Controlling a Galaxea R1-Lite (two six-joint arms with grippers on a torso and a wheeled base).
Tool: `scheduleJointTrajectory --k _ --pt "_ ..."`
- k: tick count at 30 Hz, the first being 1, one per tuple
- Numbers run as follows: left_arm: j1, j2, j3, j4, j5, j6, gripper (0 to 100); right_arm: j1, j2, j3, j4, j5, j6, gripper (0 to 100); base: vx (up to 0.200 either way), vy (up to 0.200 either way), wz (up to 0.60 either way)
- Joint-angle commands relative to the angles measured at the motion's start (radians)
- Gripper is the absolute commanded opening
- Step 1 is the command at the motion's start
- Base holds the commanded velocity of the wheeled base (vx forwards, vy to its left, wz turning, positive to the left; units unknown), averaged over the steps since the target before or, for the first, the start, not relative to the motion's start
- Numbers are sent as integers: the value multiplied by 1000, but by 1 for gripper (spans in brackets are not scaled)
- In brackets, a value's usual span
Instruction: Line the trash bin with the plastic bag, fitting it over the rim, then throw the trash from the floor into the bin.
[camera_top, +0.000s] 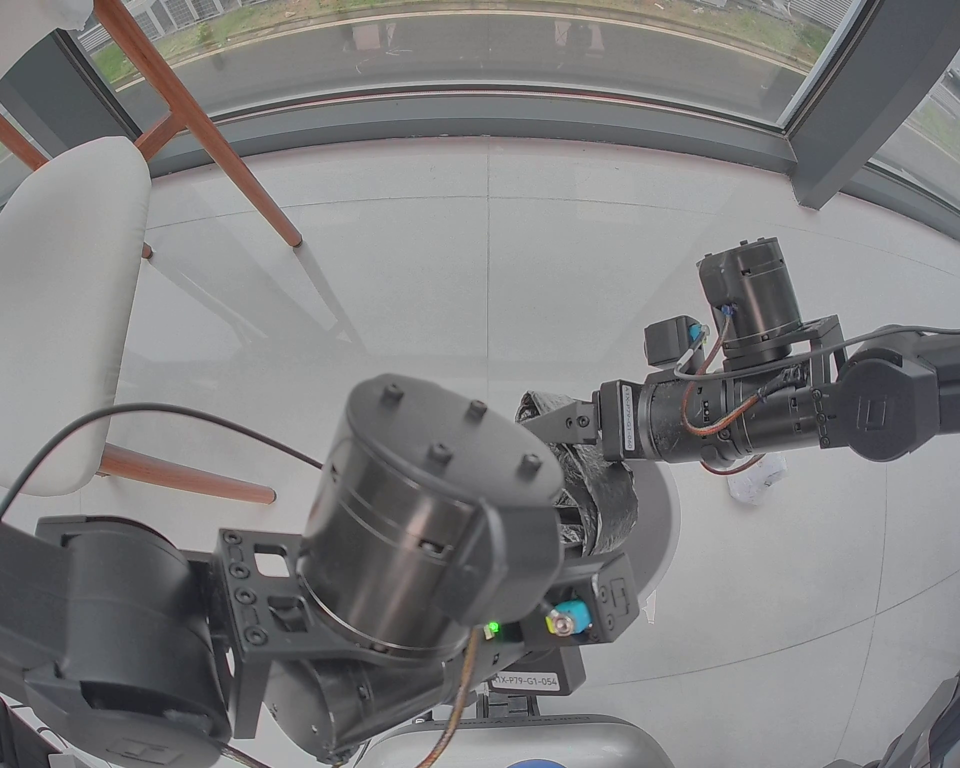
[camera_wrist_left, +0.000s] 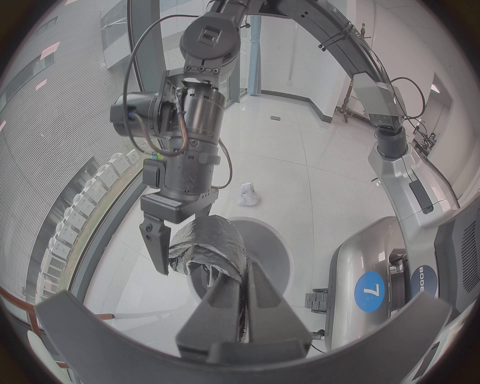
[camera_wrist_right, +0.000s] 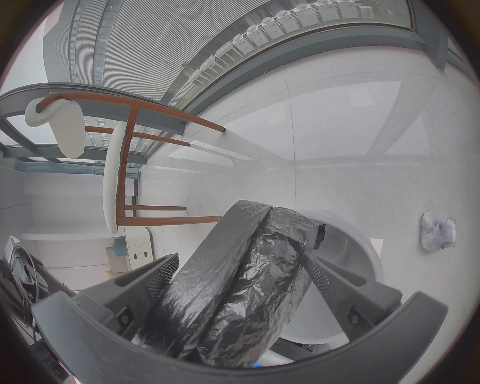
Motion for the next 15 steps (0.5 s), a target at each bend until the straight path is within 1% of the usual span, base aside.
scheduleJointTrajectory --k 1,5,6,11,15 --pt "1 1 1 0 0 0 0 5 5 -1 28 -1 0 100 0 0 0" --pt "4 1 1 0 0 0 0 8 -6 -5 85 4 0 100 0 0 0" --pt "4 1 1 0 2 0 0 8 -10 1 86 4 0 0 0 0 0" --pt "7 -1 1 0 2 -1 0 7 -16 10 96 3 -1 0 0 0 0" --pt "8 -1 1 0 2 -1 0 -12 -20 -4 99 3 -1 0 0 0 0"
